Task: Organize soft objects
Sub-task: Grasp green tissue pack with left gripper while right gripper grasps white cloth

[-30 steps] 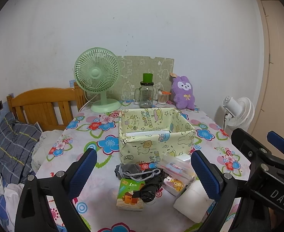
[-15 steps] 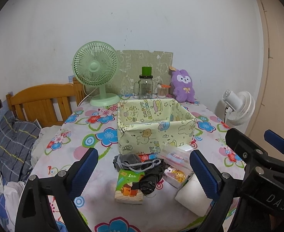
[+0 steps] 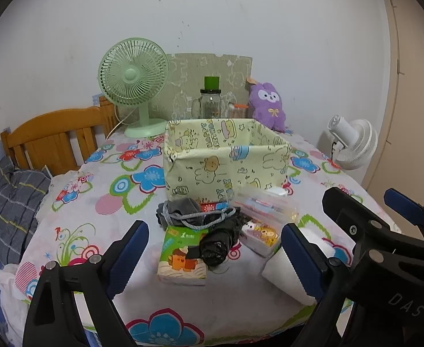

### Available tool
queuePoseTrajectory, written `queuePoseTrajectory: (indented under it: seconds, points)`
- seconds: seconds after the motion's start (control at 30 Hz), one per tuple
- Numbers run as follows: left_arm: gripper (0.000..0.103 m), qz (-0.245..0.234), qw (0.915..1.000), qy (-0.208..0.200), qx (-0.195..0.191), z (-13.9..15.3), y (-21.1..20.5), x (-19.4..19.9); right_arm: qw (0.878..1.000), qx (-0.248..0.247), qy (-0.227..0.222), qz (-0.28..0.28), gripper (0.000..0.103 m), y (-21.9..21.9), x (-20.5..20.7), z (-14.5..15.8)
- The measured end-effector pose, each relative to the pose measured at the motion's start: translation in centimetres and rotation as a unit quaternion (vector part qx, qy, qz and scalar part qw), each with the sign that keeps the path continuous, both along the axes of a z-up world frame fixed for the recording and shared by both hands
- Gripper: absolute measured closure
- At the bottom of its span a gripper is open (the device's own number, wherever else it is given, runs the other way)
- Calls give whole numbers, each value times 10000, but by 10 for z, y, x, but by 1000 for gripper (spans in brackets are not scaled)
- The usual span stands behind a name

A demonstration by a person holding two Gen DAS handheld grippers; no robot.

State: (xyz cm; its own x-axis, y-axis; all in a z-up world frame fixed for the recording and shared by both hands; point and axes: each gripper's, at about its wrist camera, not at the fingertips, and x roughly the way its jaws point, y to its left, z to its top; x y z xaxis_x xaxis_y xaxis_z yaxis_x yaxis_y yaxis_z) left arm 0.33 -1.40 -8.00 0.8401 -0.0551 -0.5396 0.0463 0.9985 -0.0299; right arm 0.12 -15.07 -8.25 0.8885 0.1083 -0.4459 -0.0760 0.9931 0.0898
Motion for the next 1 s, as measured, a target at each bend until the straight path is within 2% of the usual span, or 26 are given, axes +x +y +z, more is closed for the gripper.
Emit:
queuePoseTrajectory:
  seconds: [0.37,0.73,1.0]
  points:
    - [12,-68,9995,320,-7,-34,0,6,9998,-108,171,18,0,7,7,-32]
    - [15,37,9984,556,2,-58,3,11,9985,-5,544,91,0,9,21,-62]
    - [16,323,9978,464,336,-66,1,14,9962,47,865,59,0,11,32,-78]
